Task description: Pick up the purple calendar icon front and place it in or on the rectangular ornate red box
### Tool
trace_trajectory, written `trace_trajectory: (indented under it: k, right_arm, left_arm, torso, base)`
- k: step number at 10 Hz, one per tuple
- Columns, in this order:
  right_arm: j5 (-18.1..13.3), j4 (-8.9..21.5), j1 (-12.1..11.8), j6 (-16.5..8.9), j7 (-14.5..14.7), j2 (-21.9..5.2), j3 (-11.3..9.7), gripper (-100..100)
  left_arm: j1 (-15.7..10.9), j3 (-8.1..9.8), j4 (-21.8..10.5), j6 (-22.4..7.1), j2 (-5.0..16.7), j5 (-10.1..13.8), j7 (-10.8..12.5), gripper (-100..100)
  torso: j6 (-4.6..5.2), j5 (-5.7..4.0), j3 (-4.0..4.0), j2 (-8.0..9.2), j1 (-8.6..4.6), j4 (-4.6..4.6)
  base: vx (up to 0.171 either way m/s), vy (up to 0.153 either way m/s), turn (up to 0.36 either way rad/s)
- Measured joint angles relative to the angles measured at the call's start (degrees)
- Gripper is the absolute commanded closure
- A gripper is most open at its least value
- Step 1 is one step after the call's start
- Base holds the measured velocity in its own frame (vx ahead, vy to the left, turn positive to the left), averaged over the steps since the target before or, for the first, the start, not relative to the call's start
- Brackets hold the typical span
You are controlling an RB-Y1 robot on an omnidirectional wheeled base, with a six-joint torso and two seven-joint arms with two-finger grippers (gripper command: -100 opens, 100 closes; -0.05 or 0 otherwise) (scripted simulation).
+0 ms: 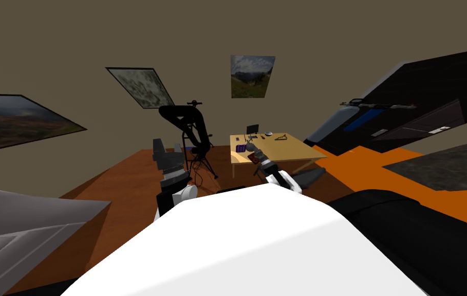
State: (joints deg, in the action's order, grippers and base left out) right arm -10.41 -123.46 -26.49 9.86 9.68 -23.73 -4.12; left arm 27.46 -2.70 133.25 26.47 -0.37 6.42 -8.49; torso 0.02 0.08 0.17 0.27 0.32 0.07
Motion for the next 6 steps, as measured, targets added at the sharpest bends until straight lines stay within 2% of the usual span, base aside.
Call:
trace_trajectory:
  k: [2,4,6]
  right_arm:
    - [-1.72,2.05,0.73,-0.89,1.50,-2.18,-0.56,-100]
    - [-3.78,3.98,1.61,-2.95,2.89,-5.93,-0.70,-100]
    - [-5.42,6.95,2.56,-3.34,4.20,-9.25,-0.86,-100]
  left_arm:
    - [0.00,0.00,0.00,0.00,0.00,0.00,0.00,0]
    - [0.00,0.00,0.00,0.00,0.00,0.00,0.00,0]
    - [0.00,0.00,0.00,0.00,0.00,0.00,0.00,0]
  torso:
    - [0.00,-0.02,-0.06,-0.09,-0.10,-0.02]
    - [-0.01,0.00,0.00,0.01,0.02,-0.01]
    - [-0.02,-0.01,-0.12,-0.20,-0.02,-0.05]
  base:
    - [-0.048,0.081,0.075]
    - [-0.056,0.104,0.088]
    - [0.000,0.131,0.117]
